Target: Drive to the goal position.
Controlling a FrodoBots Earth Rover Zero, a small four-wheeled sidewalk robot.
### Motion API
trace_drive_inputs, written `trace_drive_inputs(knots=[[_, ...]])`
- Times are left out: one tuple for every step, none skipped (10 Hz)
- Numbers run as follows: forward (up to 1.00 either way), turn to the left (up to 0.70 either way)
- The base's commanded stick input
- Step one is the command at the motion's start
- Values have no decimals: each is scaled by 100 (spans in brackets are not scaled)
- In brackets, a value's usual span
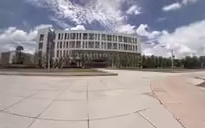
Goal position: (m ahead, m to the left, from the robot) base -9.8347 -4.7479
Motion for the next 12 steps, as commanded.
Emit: trace_drive_inputs(knots=[[70,-35],[70,-34],[70,-35],[70,-35],[70,-35],[70,-35],[70,-35],[70,-35],[70,-30],[70,-27],[70,-28],[70,8]])
